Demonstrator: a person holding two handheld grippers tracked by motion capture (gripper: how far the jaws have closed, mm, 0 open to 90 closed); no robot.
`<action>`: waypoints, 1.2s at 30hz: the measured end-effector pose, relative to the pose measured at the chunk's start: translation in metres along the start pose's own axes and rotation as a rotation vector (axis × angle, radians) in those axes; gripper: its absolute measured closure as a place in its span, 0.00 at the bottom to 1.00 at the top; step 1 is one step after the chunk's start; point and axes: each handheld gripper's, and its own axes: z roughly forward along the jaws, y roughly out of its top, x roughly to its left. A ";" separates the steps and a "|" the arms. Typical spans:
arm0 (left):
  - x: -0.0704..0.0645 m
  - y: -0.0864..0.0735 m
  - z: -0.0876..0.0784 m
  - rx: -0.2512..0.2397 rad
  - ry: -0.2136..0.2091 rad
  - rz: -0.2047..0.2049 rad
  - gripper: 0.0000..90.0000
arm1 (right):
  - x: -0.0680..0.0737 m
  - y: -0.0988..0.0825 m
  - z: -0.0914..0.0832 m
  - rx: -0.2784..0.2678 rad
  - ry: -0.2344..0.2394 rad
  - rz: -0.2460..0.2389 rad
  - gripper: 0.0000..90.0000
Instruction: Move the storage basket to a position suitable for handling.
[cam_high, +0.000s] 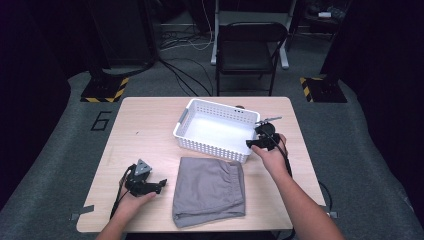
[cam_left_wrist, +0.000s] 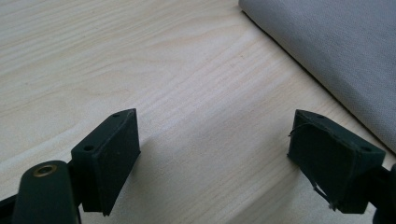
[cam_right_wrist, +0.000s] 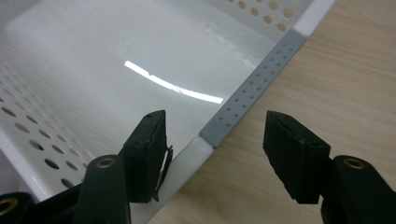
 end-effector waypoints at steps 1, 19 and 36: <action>0.000 0.000 0.000 0.000 0.000 0.000 0.18 | 0.000 0.000 0.000 0.000 0.000 0.000 0.45; -0.001 0.000 0.001 -0.008 0.008 -0.007 0.18 | 0.005 0.007 0.011 -0.040 0.022 -0.058 0.63; 0.000 0.000 0.001 -0.005 0.006 0.001 0.18 | 0.003 0.018 0.021 -0.052 0.015 -0.087 0.66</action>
